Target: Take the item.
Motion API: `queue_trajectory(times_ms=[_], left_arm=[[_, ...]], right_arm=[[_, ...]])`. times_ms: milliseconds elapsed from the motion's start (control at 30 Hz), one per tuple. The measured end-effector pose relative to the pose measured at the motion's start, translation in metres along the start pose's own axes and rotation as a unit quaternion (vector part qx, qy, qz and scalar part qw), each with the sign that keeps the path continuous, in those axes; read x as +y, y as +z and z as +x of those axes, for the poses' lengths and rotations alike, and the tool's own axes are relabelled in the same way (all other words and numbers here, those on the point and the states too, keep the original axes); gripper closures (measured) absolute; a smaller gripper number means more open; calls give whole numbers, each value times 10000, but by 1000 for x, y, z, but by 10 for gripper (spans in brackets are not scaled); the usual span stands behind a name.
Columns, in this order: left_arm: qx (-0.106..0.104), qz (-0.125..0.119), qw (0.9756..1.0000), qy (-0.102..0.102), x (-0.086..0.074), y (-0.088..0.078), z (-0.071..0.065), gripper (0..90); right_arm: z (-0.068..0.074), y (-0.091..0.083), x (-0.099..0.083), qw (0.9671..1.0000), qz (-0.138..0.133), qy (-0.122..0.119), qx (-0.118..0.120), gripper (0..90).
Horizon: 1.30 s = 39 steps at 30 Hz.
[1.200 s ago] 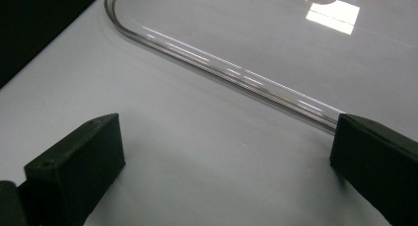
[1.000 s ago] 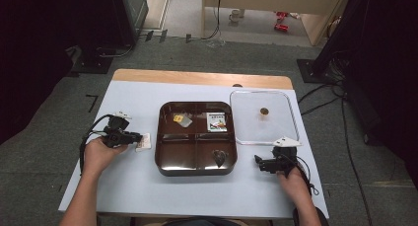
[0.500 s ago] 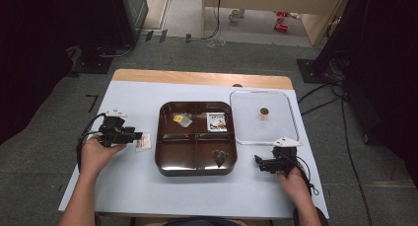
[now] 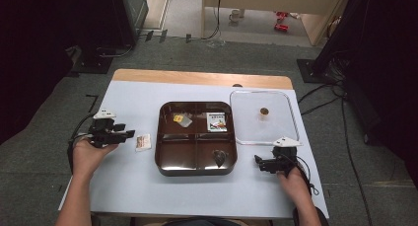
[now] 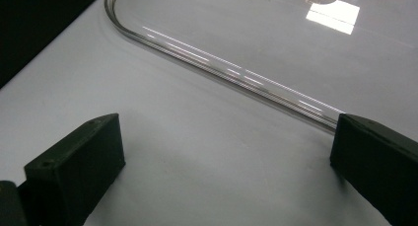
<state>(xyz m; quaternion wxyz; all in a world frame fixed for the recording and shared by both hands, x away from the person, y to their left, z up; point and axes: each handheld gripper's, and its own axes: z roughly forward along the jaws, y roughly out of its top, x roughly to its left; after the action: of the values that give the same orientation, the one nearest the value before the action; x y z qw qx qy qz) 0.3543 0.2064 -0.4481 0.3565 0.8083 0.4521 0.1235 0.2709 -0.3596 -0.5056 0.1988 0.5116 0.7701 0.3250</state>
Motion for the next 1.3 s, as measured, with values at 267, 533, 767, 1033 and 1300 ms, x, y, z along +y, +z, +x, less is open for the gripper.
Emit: queue_trajectory(times_ms=[267, 533, 767, 1033, 1300], left_arm=[[184, 15, 9997, -152, -8, -4, 13, 450], [399, 305, 9987, -89, -15, 6, 22, 433], [505, 386, 9978, -176, -20, 11, 28, 440], [577, 399, 9975, -95, -24, 14, 30, 447], [577, 239, 9979, 184, -31, 14, 27, 399]], right_arm=[[0, 0, 0, 10000, 0, 0, 0, 0], [0, 0, 0, 10000, 1, 0, 1, 0], [0, 0, 0, 10000, 3, 2, 0, 0], [0, 0, 0, 10000, 2, -1, 1, 0], [0, 0, 0, 10000, 1, 0, 0, 0]])
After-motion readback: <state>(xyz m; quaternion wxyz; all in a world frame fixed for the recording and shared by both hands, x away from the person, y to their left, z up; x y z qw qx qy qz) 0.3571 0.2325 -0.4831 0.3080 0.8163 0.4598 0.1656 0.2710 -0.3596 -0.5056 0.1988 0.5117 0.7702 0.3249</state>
